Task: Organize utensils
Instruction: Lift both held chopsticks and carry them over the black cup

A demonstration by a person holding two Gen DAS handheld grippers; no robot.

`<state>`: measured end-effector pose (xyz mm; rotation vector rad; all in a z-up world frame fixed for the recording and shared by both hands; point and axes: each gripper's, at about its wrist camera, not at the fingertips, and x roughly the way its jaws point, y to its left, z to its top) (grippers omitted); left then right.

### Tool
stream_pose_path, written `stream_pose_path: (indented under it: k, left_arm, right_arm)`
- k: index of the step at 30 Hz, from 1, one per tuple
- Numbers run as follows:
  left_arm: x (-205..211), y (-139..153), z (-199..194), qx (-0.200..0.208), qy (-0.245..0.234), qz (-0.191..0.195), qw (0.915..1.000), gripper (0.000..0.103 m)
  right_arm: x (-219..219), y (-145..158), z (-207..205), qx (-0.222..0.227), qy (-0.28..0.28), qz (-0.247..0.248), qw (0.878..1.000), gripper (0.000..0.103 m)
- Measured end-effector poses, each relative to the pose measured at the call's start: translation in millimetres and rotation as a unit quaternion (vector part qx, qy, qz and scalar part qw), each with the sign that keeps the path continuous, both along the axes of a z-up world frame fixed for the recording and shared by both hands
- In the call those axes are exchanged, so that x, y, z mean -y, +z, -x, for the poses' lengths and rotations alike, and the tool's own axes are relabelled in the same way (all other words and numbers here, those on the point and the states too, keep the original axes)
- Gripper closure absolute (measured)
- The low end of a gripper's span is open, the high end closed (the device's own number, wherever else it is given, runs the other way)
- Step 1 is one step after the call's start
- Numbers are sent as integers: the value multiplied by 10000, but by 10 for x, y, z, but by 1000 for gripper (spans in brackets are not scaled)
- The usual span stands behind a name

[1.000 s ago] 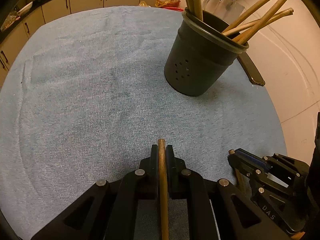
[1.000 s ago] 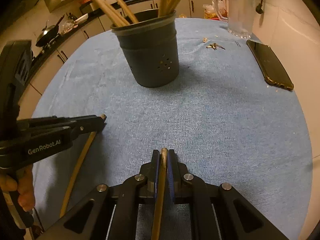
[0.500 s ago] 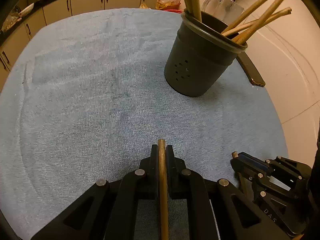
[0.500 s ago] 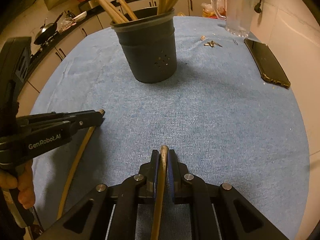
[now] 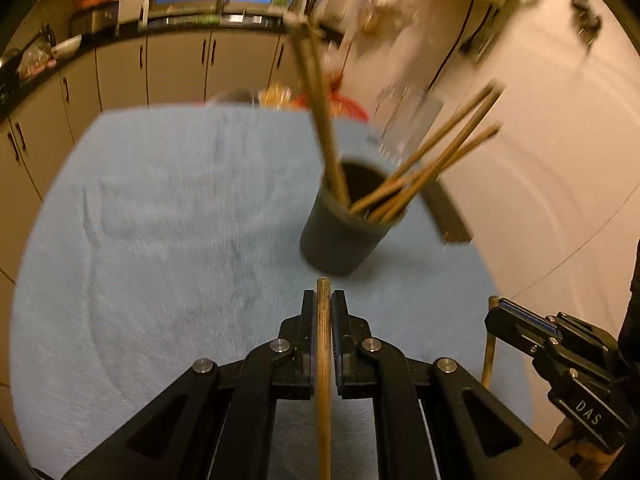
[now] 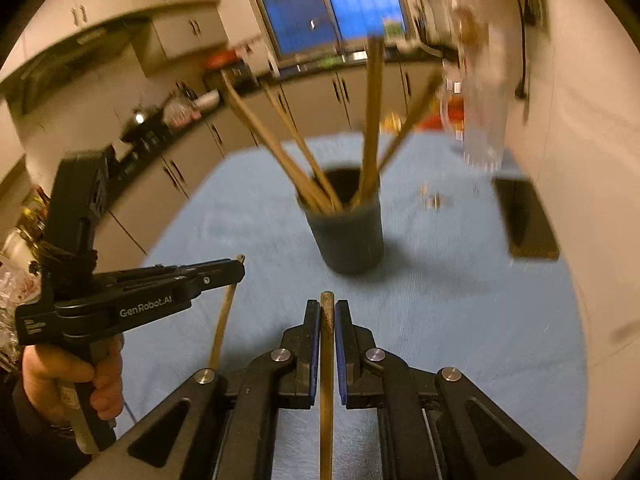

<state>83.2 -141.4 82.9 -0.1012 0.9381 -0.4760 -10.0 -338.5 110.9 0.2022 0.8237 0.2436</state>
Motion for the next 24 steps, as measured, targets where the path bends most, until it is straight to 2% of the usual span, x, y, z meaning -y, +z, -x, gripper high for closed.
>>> stream_pose_path:
  k: [3, 9, 15, 24]
  left_arm:
    - [-64, 326, 39, 329, -17, 156, 9993, 96]
    - [-96, 758, 133, 872, -94, 380, 9954, 96]
    - [-70, 999, 70, 1204, -67, 323, 9922, 97]
    - [-39, 1195, -76, 1376, 85, 357, 9898, 97]
  right_arm:
    - [14, 287, 53, 319, 6, -17, 9995, 95]
    - [20, 794, 205, 910, 52, 49, 9958, 95]
    - [-6, 1106, 171, 1187, 81, 202, 9927, 95]
    - [-40, 1480, -8, 1514, -62, 359, 9878, 95]
